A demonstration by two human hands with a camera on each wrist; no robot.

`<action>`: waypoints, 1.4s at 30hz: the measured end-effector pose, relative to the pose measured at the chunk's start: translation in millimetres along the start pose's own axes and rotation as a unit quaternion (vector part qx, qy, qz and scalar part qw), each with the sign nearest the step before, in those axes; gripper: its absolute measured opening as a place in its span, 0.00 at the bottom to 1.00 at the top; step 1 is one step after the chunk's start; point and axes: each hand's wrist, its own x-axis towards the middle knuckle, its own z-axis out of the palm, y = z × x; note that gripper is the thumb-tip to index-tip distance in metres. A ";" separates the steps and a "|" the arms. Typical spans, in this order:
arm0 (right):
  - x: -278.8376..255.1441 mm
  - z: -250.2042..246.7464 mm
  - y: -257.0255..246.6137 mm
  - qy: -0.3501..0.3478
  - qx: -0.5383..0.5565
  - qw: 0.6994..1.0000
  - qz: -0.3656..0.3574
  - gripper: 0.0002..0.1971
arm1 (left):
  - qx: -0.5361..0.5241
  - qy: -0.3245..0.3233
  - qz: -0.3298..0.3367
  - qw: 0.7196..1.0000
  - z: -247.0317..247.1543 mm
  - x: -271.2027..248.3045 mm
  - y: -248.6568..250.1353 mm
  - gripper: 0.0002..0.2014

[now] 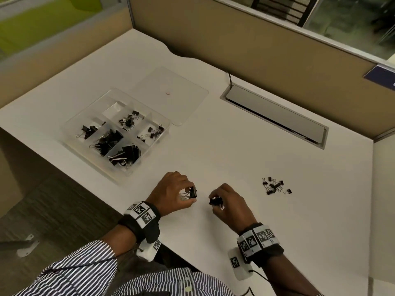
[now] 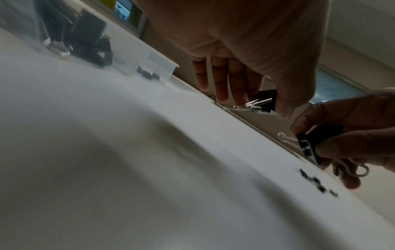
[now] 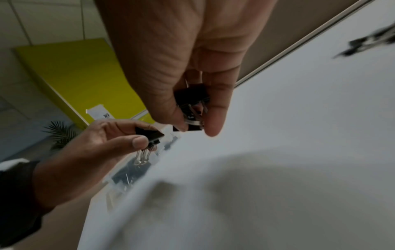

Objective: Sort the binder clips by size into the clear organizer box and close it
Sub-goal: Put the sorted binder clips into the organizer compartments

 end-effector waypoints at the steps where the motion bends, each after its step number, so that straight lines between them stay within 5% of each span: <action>1: 9.6 -3.5 -6.2 0.009 0.005 1.000 -0.005 0.13 | -0.003 0.011 -0.001 1.000 -8.4 3.5 -3.3 0.13; 15: 175.4 -40.7 -150.5 0.061 -0.020 0.991 -0.119 0.13 | 0.025 0.162 -0.058 0.985 -158.3 30.3 -110.3 0.20; 28: 304.8 14.0 -265.7 0.035 0.089 0.986 -0.134 0.12 | -0.029 0.263 -0.173 0.949 -262.4 -15.3 -256.3 0.17; 37: 356.4 68.9 -299.9 -0.008 0.089 0.987 -0.131 0.10 | 0.025 0.177 -0.159 0.971 -263.6 -38.2 -310.3 0.18; 42: 373.0 89.3 -310.4 -0.043 0.058 0.990 -0.124 0.19 | 0.023 0.171 -0.154 0.973 -261.2 -39.6 -320.9 0.26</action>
